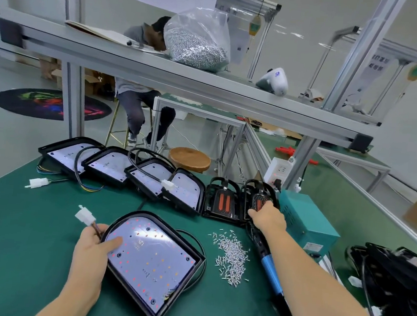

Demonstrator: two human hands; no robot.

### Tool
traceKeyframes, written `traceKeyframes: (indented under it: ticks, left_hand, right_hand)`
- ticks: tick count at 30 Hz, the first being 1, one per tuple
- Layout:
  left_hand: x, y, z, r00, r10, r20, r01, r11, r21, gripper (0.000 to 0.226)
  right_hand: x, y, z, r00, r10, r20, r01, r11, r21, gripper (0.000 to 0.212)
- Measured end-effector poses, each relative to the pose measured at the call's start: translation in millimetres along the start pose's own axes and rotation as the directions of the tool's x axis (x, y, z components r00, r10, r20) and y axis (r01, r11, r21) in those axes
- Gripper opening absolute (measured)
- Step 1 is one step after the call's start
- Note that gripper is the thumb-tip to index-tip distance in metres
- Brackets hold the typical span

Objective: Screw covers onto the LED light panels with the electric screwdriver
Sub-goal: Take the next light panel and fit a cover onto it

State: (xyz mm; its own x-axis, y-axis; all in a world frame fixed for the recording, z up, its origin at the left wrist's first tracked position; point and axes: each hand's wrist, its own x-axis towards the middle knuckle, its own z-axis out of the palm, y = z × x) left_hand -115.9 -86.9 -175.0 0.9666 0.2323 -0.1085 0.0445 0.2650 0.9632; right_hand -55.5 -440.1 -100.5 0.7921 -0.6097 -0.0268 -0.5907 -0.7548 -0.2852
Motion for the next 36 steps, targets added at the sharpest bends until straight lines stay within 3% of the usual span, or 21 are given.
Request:
traceKeyframes:
  ticks: [3, 7, 11, 16, 20, 23, 30, 33, 36]
  left_hand:
    - [2, -3, 0, 1.000, 0.008, -0.005, -0.008, 1.000, -0.013, 0.026]
    - [4, -4, 1, 1.000, 0.015, -0.012, -0.015, 1.000, -0.018, 0.031]
    - [6, -5, 2, 1.000, 0.018, -0.002, -0.018, 1.000, -0.019, 0.029]
    - [5, -3, 2, 1.000, 0.019, 0.010, -0.019, 1.000, -0.016, 0.026]
    - [3, 1, 1, 0.999, 0.004, 0.043, -0.004, 1.000, -0.013, 0.024]
    - [1, 5, -1, 0.996, -0.017, 0.085, 0.018, 1.000, -0.019, 0.024]
    - [-3, 14, 1, 0.981, -0.084, 0.174, 0.096, 0.994, -0.060, 0.005]
    - [-3, 19, 1, 0.971, -0.134, 0.197, 0.145, 0.989, -0.042, 0.015]
    - [-4, 20, 0, 0.971, -0.135, 0.199, 0.151, 0.986, -0.066, 0.021]
  right_hand:
    - [1, -3, 3, 0.998, 0.032, -0.047, -0.032, 0.999, 0.001, 0.064]
    - [1, -4, 10, 0.988, 0.034, -0.148, -0.011, 0.988, 0.153, 0.064]
    - [-3, -3, 13, 0.936, -0.021, -0.351, 0.123, 0.955, 0.271, 0.069]
    - [-27, -15, -10, 0.836, -0.196, -0.513, 0.358, 0.902, 0.240, 0.068]
    - [-90, -33, -12, 0.775, -0.456, -0.437, 0.595, 0.759, 0.264, 0.070]
    - [-140, -38, 0, 0.742, -0.567, -0.356, 0.667, 0.674, 0.318, 0.071]
    - [-190, -31, 19, 0.768, -0.600, -0.222, 0.633, 0.664, 0.398, 0.069]
    - [-193, -29, 19, 0.790, -0.576, -0.209, 0.608, 0.691, 0.392, 0.068]
    - [-205, -34, 22, 0.764, -0.615, -0.197, 0.643, 0.697, 0.318, 0.069]
